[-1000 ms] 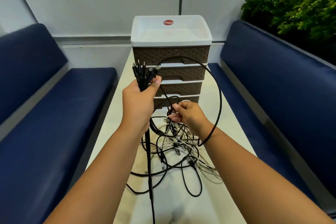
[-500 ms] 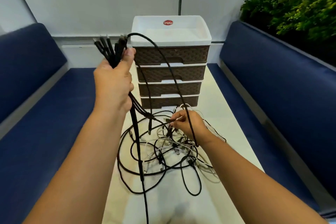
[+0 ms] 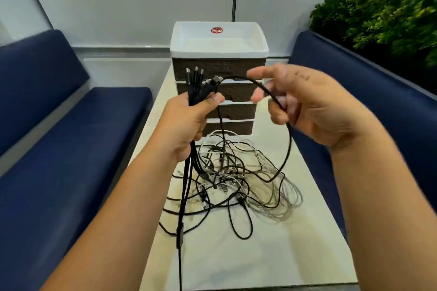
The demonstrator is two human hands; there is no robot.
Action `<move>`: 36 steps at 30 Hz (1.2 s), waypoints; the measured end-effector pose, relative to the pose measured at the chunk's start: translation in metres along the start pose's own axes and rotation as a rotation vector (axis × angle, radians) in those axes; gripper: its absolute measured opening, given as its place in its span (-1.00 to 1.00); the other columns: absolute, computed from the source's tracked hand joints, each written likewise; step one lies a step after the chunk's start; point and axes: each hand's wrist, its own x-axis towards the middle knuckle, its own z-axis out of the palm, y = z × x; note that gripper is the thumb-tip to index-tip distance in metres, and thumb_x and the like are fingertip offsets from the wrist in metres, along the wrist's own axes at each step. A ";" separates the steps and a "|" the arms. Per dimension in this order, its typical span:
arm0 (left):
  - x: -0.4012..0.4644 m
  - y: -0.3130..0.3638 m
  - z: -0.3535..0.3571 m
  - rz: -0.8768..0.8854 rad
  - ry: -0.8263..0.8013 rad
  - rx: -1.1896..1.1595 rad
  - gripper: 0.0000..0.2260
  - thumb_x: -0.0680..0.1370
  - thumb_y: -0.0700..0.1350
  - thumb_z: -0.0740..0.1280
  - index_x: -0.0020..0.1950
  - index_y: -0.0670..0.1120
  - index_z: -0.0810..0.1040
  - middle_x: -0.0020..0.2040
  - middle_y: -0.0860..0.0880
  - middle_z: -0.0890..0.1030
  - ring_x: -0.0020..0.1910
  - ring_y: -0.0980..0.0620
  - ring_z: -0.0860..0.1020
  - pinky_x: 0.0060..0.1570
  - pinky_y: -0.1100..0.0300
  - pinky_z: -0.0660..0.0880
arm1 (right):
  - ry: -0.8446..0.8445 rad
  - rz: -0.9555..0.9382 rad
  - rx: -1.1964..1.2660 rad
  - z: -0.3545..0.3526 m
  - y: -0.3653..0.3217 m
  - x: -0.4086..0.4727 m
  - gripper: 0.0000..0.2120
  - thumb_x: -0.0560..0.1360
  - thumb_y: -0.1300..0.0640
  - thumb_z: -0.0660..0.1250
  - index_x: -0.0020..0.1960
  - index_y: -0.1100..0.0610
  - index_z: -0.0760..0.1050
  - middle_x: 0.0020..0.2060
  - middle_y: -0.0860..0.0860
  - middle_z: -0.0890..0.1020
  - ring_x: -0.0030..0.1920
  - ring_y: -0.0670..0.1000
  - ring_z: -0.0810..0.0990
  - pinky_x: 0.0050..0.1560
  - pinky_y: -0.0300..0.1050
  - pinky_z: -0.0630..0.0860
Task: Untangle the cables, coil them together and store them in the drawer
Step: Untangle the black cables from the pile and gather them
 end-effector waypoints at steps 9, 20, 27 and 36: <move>-0.056 0.015 0.020 0.062 -0.123 -0.122 -0.84 0.60 -0.11 0.30 0.12 -0.15 0.56 -0.48 0.11 0.21 -0.55 0.16 0.12 -0.56 0.30 0.05 | 0.563 -0.425 -0.243 -0.003 -0.028 -0.081 -0.86 0.62 0.14 0.26 -0.09 0.07 0.54 -0.52 -0.17 0.43 -0.47 -0.15 0.33 -0.43 -0.29 0.26; -0.112 0.019 0.043 0.022 -0.235 -0.248 -0.73 0.65 0.03 0.20 -0.22 -0.01 0.43 -0.49 0.09 0.17 -0.56 0.17 0.09 -0.60 0.32 0.04 | 0.067 0.112 -0.394 0.001 0.051 -0.160 -0.82 0.65 0.13 0.19 -0.05 0.14 0.51 -0.28 -0.03 0.57 -0.22 -0.04 0.55 -0.10 -0.09 0.49; -0.133 0.009 0.054 -0.023 -0.203 -0.235 -0.74 0.65 0.03 0.20 -0.21 -0.02 0.42 -0.50 0.10 0.18 -0.57 0.18 0.09 -0.61 0.33 0.04 | -0.346 0.328 -0.776 0.010 0.105 -0.190 -0.93 0.54 0.09 0.37 -0.05 0.07 0.62 -0.22 0.01 0.69 -0.22 -0.13 0.61 -0.05 -0.17 0.53; -0.149 -0.002 0.074 -0.070 -0.208 -0.290 -0.74 0.67 0.04 0.17 -0.18 -0.01 0.38 -0.51 0.11 0.18 -0.58 0.19 0.10 -0.63 0.34 0.07 | -0.018 0.048 -0.576 0.034 0.122 -0.184 -0.70 0.39 -0.10 0.51 -0.07 0.06 0.50 -0.15 -0.07 0.60 -0.10 -0.09 0.57 0.01 -0.05 0.56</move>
